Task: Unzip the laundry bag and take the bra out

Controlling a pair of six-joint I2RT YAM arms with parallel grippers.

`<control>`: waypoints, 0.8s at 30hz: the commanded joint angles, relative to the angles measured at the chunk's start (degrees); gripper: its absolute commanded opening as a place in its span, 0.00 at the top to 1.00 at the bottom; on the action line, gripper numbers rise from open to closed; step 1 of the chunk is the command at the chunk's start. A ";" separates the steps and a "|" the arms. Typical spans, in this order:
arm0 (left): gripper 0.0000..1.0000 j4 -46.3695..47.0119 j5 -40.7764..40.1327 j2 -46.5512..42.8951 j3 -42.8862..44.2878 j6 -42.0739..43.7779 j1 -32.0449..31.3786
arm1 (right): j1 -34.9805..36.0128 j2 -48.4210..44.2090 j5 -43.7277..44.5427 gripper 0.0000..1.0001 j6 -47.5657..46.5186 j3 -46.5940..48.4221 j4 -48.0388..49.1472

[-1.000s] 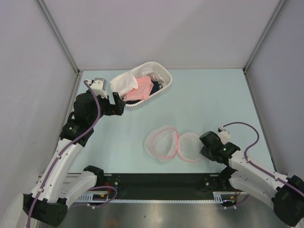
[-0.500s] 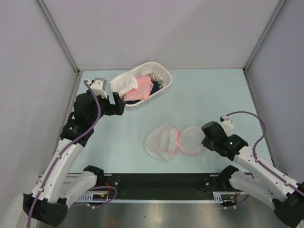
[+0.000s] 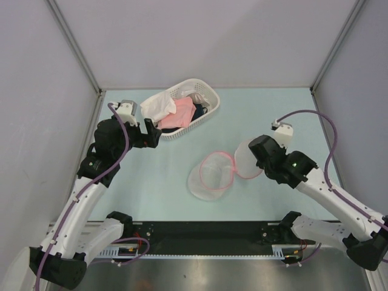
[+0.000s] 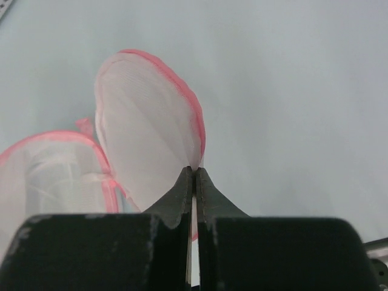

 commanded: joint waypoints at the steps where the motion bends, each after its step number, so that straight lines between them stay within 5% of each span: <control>1: 0.00 1.65 0.98 -0.67 -0.38 0.66 0.49 | 8.93 3.18 10.08 1.00 -4.38 5.54 2.45; 10: 0.00 1.83 1.95 -0.05 -0.56 0.57 0.67 | 26.07 18.90 19.31 0.99 -5.35 14.15 2.90; 15: 0.00 1.92 2.30 0.04 -0.56 0.48 0.93 | 31.70 30.32 26.61 1.00 2.64 22.84 -7.98; 20: 0.00 2.09 2.39 -0.32 -0.73 0.48 1.02 | 35.40 44.74 34.18 1.00 20.03 31.90 -30.55; 24: 0.00 2.00 2.56 -0.41 -0.82 0.48 1.02 | 36.89 51.95 35.15 1.00 16.80 35.07 -30.76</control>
